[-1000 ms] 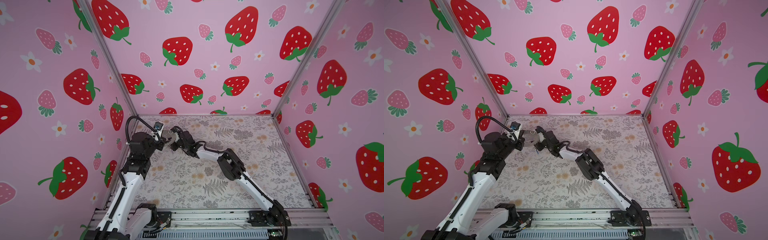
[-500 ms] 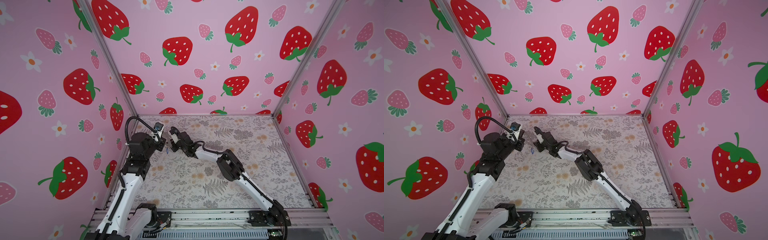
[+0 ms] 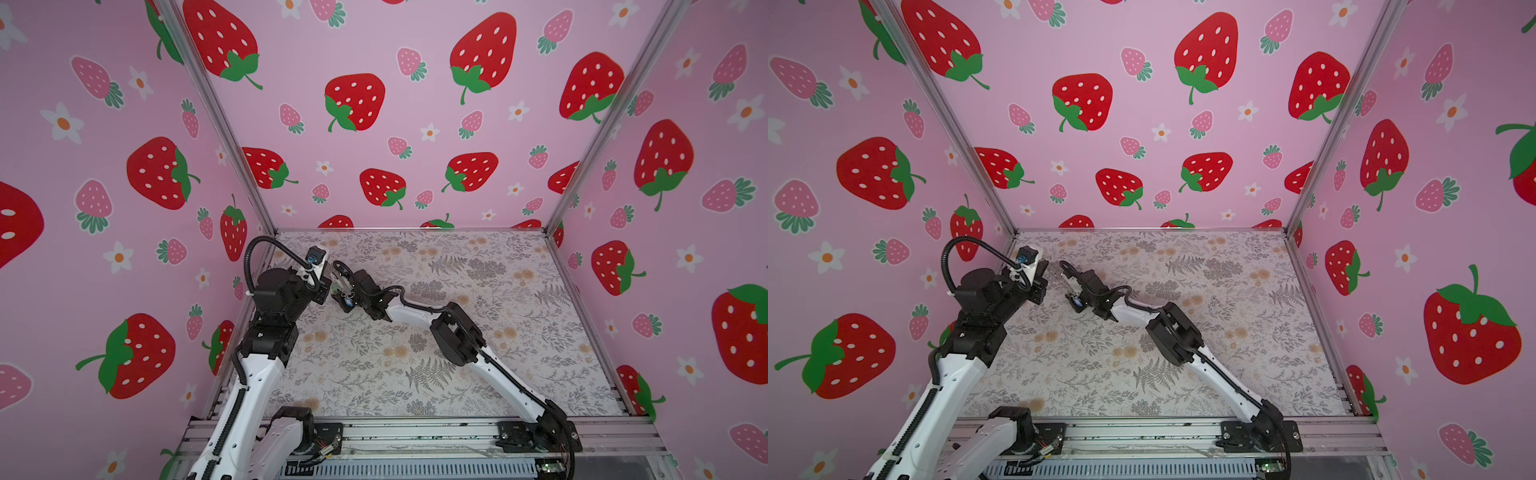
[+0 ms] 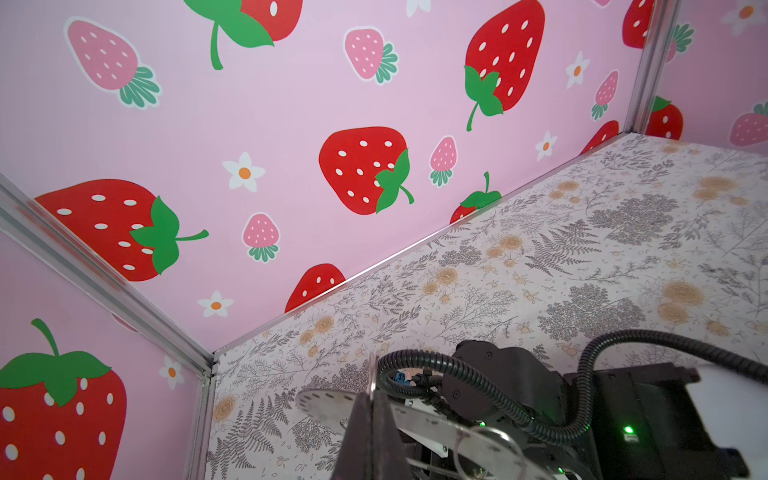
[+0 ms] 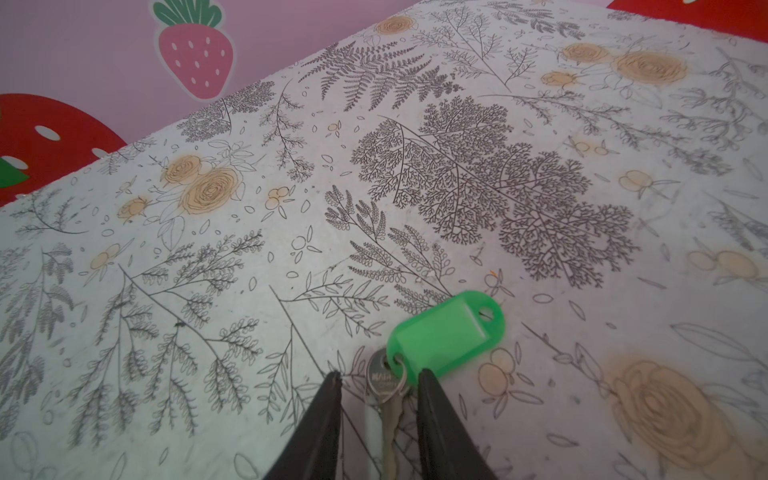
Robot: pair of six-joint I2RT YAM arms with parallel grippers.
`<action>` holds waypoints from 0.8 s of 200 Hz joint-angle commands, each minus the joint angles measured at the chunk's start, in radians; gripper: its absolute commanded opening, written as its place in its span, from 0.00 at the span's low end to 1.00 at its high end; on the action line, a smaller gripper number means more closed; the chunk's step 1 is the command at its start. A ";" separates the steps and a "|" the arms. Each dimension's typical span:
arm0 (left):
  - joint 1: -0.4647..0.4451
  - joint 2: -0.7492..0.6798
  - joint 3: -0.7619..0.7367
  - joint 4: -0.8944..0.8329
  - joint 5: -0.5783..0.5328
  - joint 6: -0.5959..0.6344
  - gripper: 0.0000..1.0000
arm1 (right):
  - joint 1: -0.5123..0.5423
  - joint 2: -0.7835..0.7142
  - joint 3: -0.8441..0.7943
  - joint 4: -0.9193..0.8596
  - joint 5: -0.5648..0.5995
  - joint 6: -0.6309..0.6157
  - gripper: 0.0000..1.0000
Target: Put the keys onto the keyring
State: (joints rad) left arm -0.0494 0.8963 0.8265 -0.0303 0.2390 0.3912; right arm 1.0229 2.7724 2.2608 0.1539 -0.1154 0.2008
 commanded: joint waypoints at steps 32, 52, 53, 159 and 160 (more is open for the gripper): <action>0.005 -0.026 -0.009 0.003 0.028 -0.012 0.00 | 0.008 -0.011 -0.007 -0.036 0.042 0.000 0.28; 0.005 -0.032 -0.011 -0.002 0.026 -0.012 0.00 | 0.010 -0.009 -0.008 -0.036 0.045 0.003 0.26; 0.005 -0.032 -0.010 -0.003 0.026 -0.012 0.00 | 0.010 -0.009 -0.009 -0.036 0.045 0.002 0.26; 0.004 -0.033 -0.019 0.005 0.039 -0.022 0.00 | 0.014 -0.140 -0.194 -0.100 0.066 -0.129 0.18; 0.004 -0.033 -0.018 0.005 0.039 -0.022 0.00 | 0.014 -0.143 -0.198 -0.100 0.066 -0.131 0.18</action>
State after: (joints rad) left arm -0.0494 0.8776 0.8097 -0.0586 0.2554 0.3725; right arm 1.0264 2.6915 2.1441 0.1314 -0.0662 0.1432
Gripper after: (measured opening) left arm 0.050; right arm 0.196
